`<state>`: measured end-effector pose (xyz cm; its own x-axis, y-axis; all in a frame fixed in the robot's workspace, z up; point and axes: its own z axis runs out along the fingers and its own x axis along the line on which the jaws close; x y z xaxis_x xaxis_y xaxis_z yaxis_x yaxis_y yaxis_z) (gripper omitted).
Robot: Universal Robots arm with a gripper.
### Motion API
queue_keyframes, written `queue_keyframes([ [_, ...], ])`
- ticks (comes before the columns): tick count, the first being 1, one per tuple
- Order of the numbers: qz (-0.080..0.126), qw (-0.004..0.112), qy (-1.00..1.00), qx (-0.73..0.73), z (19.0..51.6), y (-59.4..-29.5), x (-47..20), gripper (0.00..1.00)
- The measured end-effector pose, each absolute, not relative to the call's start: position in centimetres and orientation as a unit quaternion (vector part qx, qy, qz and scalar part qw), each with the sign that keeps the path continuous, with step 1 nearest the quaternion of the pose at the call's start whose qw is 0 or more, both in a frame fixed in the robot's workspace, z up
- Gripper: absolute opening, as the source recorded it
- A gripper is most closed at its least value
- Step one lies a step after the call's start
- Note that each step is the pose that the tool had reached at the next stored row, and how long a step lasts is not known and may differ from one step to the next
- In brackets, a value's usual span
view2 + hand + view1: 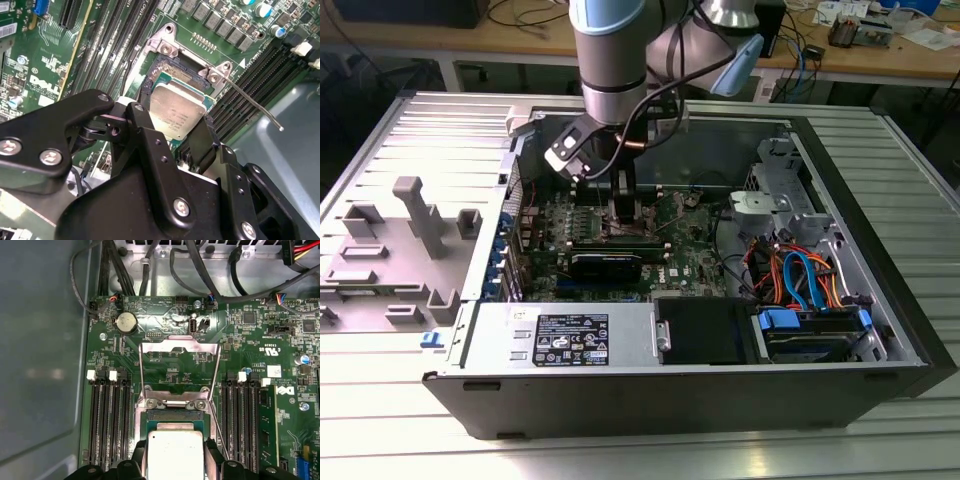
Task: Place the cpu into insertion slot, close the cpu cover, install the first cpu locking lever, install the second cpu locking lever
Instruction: 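Place the cpu into insertion slot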
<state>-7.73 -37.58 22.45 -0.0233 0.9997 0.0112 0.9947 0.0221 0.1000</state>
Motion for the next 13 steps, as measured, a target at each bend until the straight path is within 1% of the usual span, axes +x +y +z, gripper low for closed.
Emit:
queue_keyframes([
  [13,0.040,0.031,0.714,0.698,20.8,-37.6,-7.7,0.55],
])
